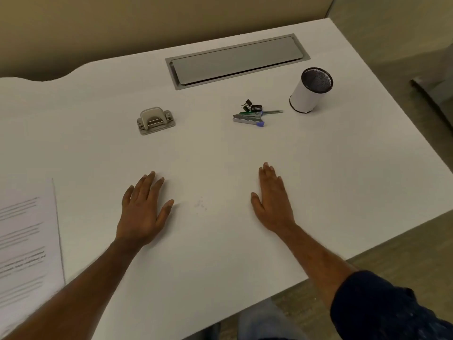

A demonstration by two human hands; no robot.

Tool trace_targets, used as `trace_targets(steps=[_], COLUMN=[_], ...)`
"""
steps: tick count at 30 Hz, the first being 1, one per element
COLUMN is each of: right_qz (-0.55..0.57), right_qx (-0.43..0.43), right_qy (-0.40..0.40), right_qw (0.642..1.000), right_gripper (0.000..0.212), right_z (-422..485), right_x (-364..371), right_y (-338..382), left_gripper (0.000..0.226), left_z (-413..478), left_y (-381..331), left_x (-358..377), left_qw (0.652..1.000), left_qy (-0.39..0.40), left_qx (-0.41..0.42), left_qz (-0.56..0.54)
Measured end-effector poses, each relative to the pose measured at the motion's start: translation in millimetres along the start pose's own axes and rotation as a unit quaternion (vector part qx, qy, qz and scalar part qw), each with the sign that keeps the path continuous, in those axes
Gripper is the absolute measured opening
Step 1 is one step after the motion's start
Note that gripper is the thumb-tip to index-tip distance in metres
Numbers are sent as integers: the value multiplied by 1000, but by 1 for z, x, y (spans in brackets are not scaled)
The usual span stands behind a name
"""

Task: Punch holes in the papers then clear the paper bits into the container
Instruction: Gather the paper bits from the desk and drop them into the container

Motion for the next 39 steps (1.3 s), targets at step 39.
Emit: trace_targets(steps=[39], right_qz=[-141], right_qx=[-78], right_qy=[52], right_qw=[986], right_gripper=[86], right_z=[-46], right_x=[52], right_y=[56], left_gripper=[101], left_z=[-33], left_y=[-41], left_x=[26], left_qw=[990], left_qy=[64], left_qx=[90], left_qz=[90])
Point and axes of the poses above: each hand's wrist, its own z-axis towards the middle knuckle, its own x-axis out of the palm, y = z × x, the point moved 5 cm from there along z, towards the middle knuckle, and after that the axes turned 6 degrees about z, right-handed, at the moved point
